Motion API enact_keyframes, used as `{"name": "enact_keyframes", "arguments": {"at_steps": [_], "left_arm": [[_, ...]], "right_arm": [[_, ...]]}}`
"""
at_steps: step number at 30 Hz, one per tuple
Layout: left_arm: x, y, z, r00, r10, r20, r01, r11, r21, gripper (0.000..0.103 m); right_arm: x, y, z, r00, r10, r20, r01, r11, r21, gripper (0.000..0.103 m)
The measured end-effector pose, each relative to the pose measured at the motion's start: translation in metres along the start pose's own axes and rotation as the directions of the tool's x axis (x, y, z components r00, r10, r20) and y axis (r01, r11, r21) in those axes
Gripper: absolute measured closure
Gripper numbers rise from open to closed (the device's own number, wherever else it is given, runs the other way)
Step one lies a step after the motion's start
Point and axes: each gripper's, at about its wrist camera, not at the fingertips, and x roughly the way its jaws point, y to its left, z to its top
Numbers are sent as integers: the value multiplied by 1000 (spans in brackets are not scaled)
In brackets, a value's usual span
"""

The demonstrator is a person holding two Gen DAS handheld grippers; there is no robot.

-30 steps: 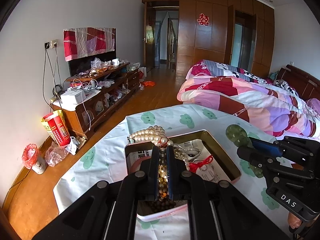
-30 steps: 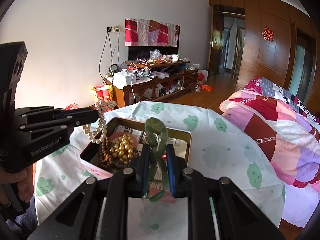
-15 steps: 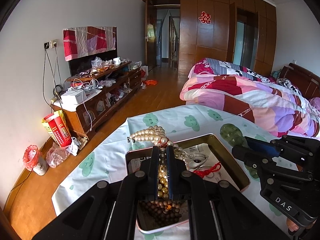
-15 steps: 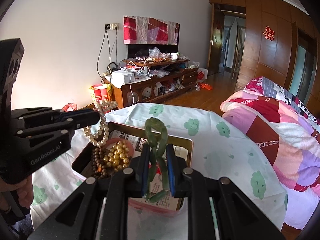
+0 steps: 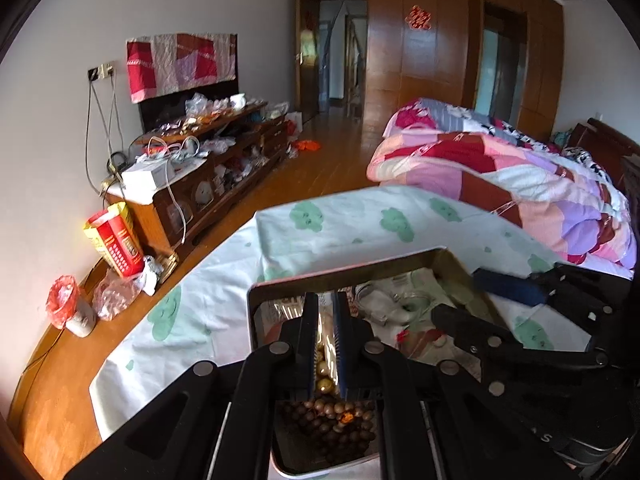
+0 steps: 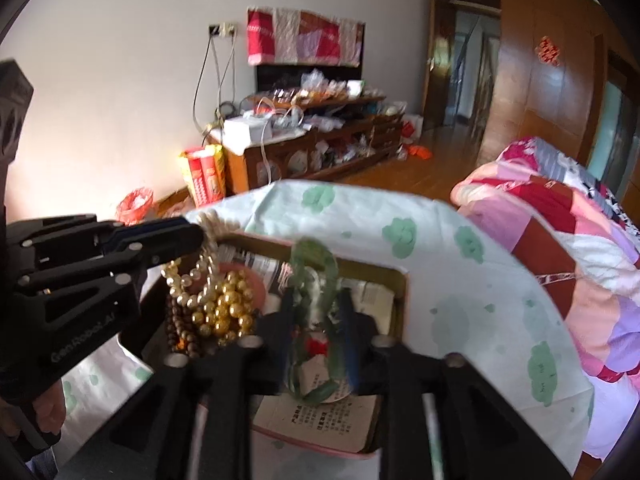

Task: Organize jewelry
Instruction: 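Lower the pearl necklace and jade bangle into the tin and open both tools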

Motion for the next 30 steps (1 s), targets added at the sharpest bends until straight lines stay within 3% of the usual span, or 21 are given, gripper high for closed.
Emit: {"name": "enact_keyframes", "arguments": {"at_steps": [1, 3, 5, 6, 19, 30], "left_arm": [[0, 1, -1, 1000, -5, 0, 5, 1000, -3, 90], [-2, 2, -2, 1000, 7, 3, -7, 1000, -8, 74], [-5, 5, -4, 1000, 26, 15, -26, 999, -23, 40], [-8, 6, -5, 999, 40, 29, -39, 999, -30, 37], [-37, 10, -28, 998, 51, 44, -47, 994, -98, 36], [-51, 8, -32, 997, 57, 56, -51, 993, -106, 36]], "right_arm": [[1, -1, -2, 1000, -8, 4, 8, 1000, 4, 54], [-1, -4, -5, 1000, -16, 8, 16, 1000, 19, 54], [-2, -6, -7, 1000, -17, 5, 17, 999, 30, 54], [-3, -7, -8, 1000, -29, 4, 29, 999, 31, 53], [-45, -13, -21, 993, -95, 69, 90, 994, 69, 34], [-62, -9, -29, 990, -96, 102, 88, 993, 85, 32]]}}
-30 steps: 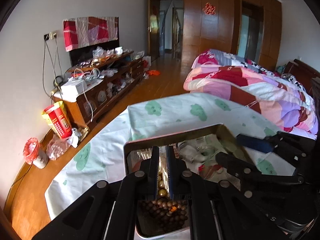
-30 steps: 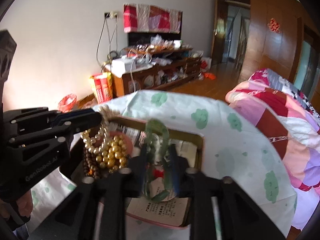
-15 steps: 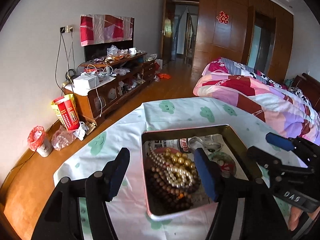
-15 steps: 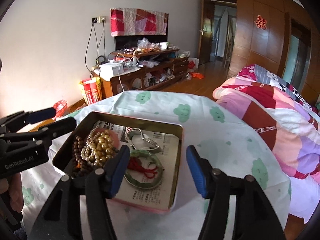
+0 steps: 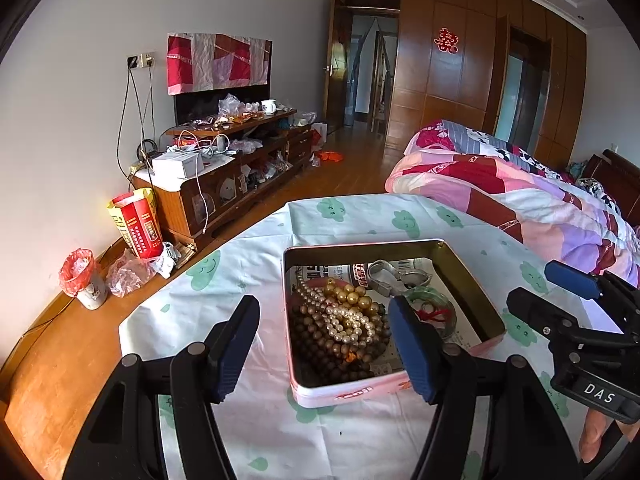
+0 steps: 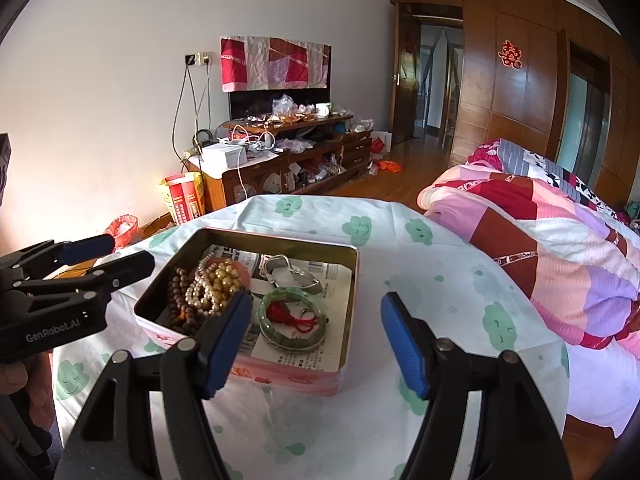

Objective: Organize jewelry

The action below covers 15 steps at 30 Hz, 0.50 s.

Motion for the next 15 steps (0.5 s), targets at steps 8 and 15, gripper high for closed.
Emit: {"name": "enact_keyframes", "arguments": {"at_steps": [8, 15], "left_arm": [[-4, 1, -3, 1000, 4, 3, -4, 1000, 1, 36], [-6, 0, -3, 1000, 11, 0, -11, 1000, 4, 36]], "right_arm": [[-7, -1, -2, 1000, -4, 15, 4, 1000, 1, 29], [-8, -2, -2, 1000, -4, 15, 4, 1000, 2, 27]]}}
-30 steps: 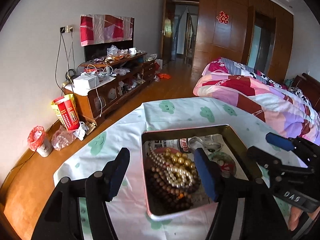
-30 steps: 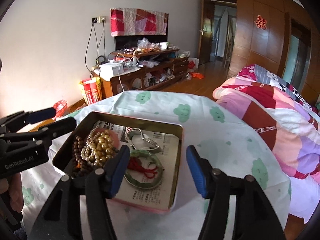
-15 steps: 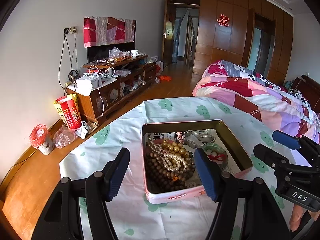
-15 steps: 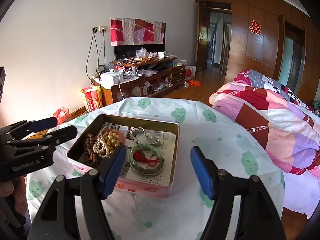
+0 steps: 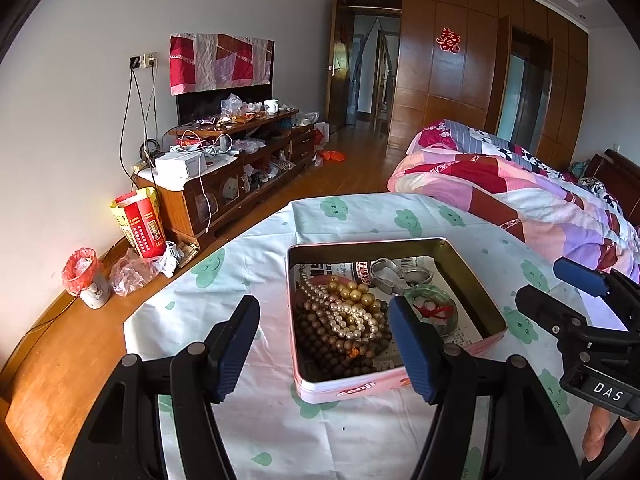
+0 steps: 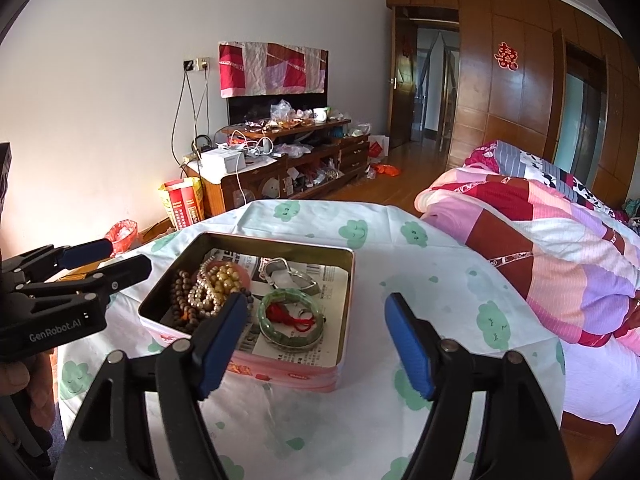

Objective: Organize jewelry

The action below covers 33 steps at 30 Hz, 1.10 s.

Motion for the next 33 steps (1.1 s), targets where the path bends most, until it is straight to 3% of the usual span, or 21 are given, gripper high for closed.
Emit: {"name": "enact_keyframes", "arguments": {"at_steps": [33], "left_arm": [[0, 4, 2, 999, 33, -2, -33, 999, 7, 36]], "right_arm": [[-9, -8, 3, 999, -14, 32, 14, 1000, 1, 20]]}}
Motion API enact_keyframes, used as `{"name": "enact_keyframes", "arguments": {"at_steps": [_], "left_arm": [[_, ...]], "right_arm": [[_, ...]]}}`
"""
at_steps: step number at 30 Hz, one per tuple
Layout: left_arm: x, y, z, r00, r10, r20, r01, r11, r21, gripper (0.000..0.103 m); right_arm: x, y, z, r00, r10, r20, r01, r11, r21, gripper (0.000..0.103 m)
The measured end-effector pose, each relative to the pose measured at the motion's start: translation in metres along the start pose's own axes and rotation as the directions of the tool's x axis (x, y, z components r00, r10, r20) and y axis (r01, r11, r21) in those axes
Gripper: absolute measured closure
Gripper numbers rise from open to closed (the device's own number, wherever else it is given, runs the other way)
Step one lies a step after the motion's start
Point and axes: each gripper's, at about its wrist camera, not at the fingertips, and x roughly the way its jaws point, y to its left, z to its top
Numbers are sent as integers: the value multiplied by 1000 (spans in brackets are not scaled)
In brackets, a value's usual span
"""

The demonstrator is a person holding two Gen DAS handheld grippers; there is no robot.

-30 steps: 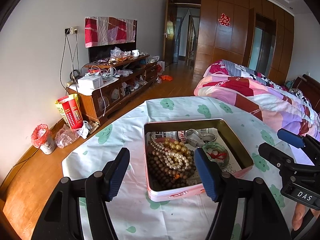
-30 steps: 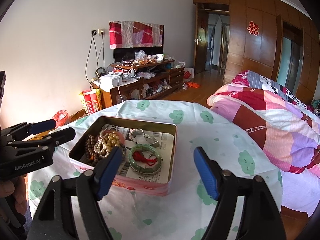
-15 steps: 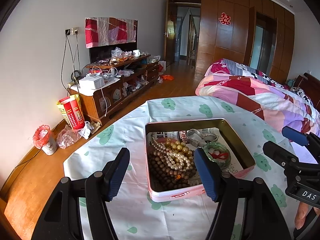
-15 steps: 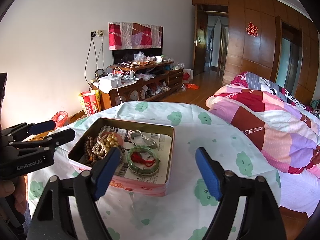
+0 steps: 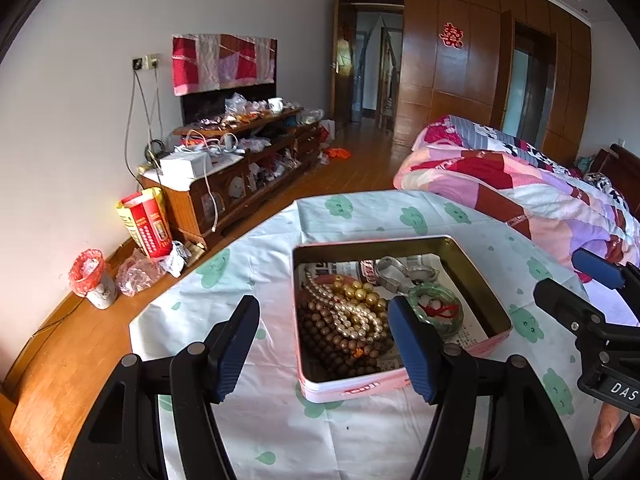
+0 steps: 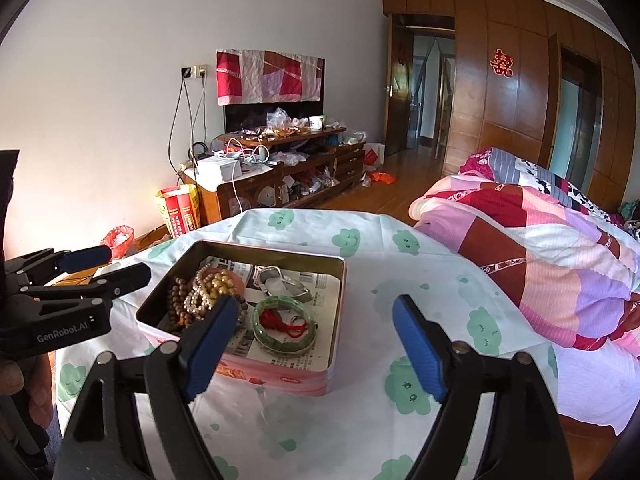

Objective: Organize jewelry

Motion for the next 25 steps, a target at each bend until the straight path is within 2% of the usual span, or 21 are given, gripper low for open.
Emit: {"name": "enact_keyframes", "arguments": {"at_steps": [3, 5, 12, 16, 25], "left_arm": [[-1, -1, 0, 1000, 12, 4, -12, 1000, 6, 33], [-3, -3, 1, 1000, 26, 14, -27, 1000, 15, 23], [-5, -8, 2, 999, 43, 31, -44, 999, 23, 21], [-2, -6, 1, 997, 77, 29, -77, 997, 8, 10], [-9, -5, 1, 992, 96, 80, -98, 995, 19, 10]], "right_arm": [[-1, 0, 0, 1000, -2, 7, 2, 1000, 0, 19], [-1, -2, -1, 1000, -3, 9, 3, 1000, 4, 19], [0, -2, -3, 1000, -4, 9, 4, 1000, 8, 19], [0, -4, -5, 1000, -3, 7, 3, 1000, 13, 19], [3, -8, -10, 1000, -22, -1, 22, 1000, 15, 14]]}}
